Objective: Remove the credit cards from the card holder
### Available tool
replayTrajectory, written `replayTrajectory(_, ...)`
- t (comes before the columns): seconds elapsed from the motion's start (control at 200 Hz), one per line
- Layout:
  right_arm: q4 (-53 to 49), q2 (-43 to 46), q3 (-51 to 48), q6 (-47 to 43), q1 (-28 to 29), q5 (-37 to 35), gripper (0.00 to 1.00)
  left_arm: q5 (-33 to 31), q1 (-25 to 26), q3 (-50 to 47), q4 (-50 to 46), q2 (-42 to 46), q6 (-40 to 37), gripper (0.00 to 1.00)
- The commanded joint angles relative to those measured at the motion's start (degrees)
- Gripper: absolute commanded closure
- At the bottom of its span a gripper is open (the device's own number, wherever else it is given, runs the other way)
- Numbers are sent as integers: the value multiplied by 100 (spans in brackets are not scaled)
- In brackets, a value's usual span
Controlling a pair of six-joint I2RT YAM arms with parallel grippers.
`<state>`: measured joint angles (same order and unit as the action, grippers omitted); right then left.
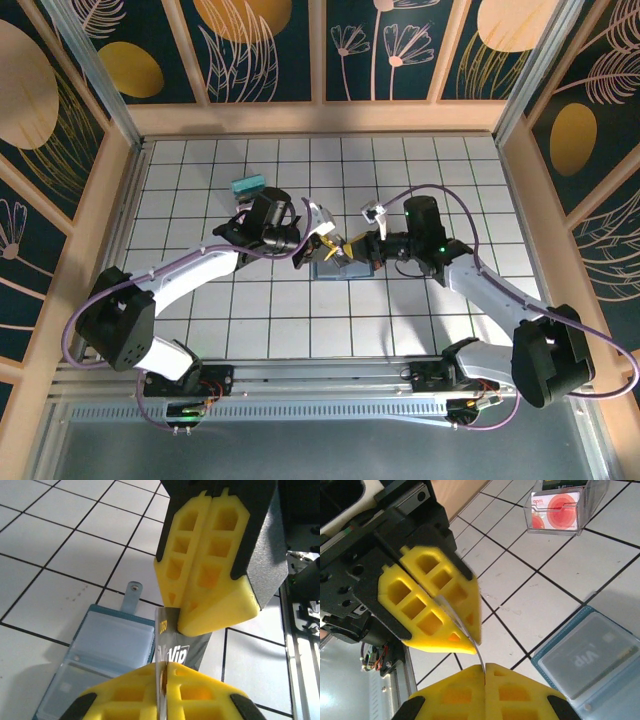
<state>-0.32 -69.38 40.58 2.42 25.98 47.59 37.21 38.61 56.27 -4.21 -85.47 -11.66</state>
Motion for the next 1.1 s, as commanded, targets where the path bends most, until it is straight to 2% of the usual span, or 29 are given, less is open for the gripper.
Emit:
replayTrajectory(0.0,176,74,198,3,81,-31,91,70,14,81,103,52,-66,100)
replayTrajectory(0.115,461,447,-4,153,61,-584,72,-129,15,-20,395,267,154,100)
replayTrajectory(0.195,727,835,-227,313,32,-1048,60,-521,14,-361,827,524,529,100)
replayTrajectory(0.3,1107,1333,-537,570,-9,-1492,53,-1195,14,-737,1586,894,1254,100)
replayTrajectory(0.38,1396,1625,-747,781,-31,-1708,48,-1458,10,-1039,2141,1182,1808,100)
replayTrajectory(0.54,2269,1962,-1210,1377,-32,-1761,42,-1631,14,-1791,3533,1706,2948,100)
replayTrajectory(0.671,3303,1906,-1526,1972,-38,-1455,37,-1618,9,-2063,4036,1867,3462,100)
replayTrajectory(0.906,4981,1150,-1630,2681,45,-847,37,-1210,14,-2177,4466,1867,3875,100)
replayTrajectory(1.096,5385,539,-1337,2711,251,-470,42,-1045,18,-2248,4771,1912,3995,100)
